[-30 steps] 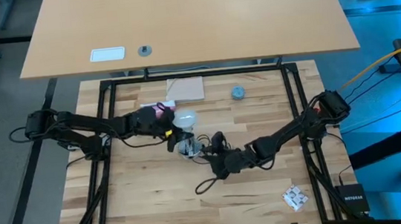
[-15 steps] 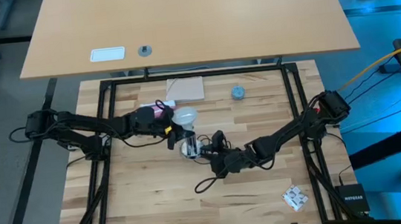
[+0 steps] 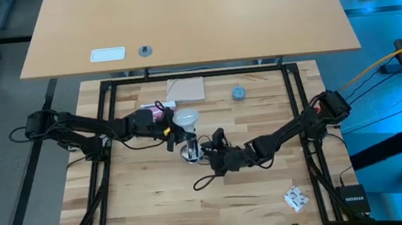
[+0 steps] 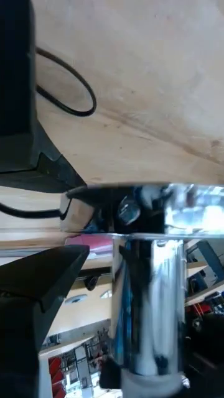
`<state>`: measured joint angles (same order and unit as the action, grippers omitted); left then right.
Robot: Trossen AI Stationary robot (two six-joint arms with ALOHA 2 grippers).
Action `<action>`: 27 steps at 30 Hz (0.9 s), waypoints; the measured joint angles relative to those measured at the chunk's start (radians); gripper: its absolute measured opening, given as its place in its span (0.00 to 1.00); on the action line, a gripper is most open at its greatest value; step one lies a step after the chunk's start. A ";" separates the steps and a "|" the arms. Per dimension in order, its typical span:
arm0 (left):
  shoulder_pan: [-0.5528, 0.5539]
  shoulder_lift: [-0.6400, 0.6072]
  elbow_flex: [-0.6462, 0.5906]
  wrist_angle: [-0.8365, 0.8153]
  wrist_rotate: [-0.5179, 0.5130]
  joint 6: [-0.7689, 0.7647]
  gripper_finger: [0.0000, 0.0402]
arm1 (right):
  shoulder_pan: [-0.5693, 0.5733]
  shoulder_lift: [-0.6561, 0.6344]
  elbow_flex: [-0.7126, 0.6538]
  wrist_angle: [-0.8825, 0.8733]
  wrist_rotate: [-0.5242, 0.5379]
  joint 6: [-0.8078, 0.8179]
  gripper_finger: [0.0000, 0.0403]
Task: Screw lightbulb
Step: Insert the white lightbulb into the desk lamp
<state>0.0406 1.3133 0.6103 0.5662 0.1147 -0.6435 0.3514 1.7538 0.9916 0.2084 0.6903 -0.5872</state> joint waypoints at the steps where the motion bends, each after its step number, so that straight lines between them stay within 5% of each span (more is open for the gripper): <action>1: -0.005 0.000 0.000 0.000 0.000 0.000 0.38 | -0.002 0.000 0.000 -0.001 -0.011 0.003 0.37; 6: -0.030 0.000 0.000 0.001 -0.002 0.027 0.38 | -0.018 0.000 0.000 0.017 -0.067 0.003 0.35; 12: -0.041 0.000 0.001 -0.005 -0.004 0.054 0.38 | -0.017 0.000 0.000 0.019 -0.099 -0.003 0.20; 27: -0.032 -0.001 0.001 -0.066 0.006 0.010 0.38 | -0.018 0.002 -0.001 0.010 -0.122 -0.023 0.20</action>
<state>0.0089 1.3123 0.6114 0.5003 0.1207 -0.6338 0.3333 1.7554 0.9905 0.2181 0.5685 -0.6102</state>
